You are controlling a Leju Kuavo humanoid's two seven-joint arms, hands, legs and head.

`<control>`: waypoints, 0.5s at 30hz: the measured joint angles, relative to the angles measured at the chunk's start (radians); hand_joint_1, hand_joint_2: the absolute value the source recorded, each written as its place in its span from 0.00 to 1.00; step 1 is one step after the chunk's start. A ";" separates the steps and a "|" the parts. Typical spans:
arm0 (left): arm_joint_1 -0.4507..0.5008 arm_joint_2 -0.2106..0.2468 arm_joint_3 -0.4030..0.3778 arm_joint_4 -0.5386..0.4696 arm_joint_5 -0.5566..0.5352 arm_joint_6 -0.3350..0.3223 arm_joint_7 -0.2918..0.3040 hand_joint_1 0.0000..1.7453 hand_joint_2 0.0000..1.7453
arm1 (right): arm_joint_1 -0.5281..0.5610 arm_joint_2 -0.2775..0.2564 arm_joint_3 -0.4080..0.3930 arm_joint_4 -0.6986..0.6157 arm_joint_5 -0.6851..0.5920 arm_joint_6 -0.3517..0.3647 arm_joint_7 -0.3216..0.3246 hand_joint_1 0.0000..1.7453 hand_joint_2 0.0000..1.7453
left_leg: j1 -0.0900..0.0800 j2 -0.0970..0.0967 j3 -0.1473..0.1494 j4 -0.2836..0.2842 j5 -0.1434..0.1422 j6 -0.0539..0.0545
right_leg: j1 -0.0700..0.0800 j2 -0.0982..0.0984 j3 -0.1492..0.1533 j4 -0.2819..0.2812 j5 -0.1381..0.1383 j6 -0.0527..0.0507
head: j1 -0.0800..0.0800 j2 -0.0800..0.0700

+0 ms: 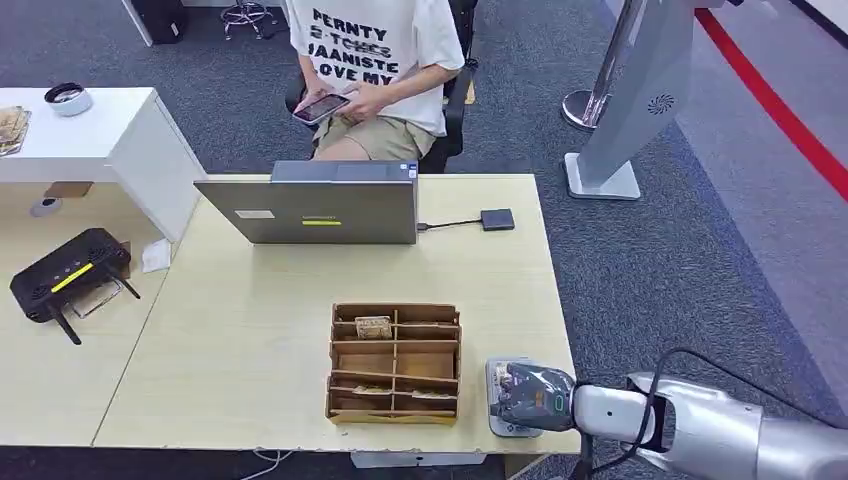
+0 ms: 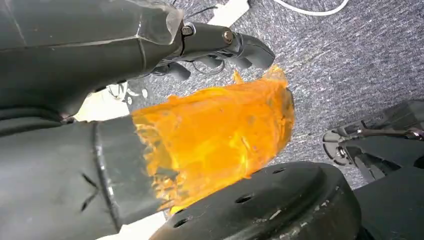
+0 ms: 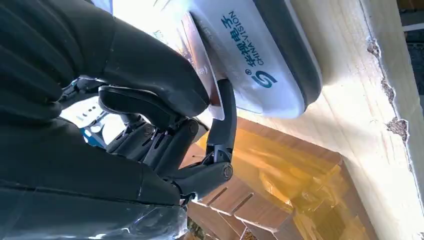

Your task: Pass the card to the sensor for recognition and then transmit it.

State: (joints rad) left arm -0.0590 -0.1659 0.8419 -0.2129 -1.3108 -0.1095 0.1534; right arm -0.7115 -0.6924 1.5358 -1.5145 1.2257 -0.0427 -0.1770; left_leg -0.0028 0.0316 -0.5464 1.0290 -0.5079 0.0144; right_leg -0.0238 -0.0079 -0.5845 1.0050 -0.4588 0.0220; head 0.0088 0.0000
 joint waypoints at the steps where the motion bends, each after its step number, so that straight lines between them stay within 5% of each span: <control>1: 0.000 0.000 0.000 0.000 0.000 0.000 0.000 0.00 0.00 | 0.000 0.000 0.000 0.001 0.000 0.000 0.000 1.00 1.00 | 0.000 0.000 0.000 0.000 0.000 0.000 | 0.000 0.000 0.000 0.000 0.000 0.000 | 0.000 0.000; 15: 0.000 0.000 0.000 0.000 0.000 0.003 0.000 0.00 0.00 | 0.000 0.005 0.000 0.003 0.001 0.000 0.000 1.00 1.00 | 0.000 0.000 0.000 0.000 0.000 0.000 | 0.000 0.000 0.000 0.000 0.000 0.000 | 0.000 0.000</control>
State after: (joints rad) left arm -0.0590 -0.1659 0.8423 -0.2129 -1.3104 -0.1060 0.1534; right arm -0.7113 -0.6874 1.5358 -1.5114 1.2264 -0.0427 -0.1770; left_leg -0.0028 0.0316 -0.5459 1.0290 -0.5078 0.0144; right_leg -0.0238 -0.0079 -0.5841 1.0050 -0.4587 0.0220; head 0.0088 0.0000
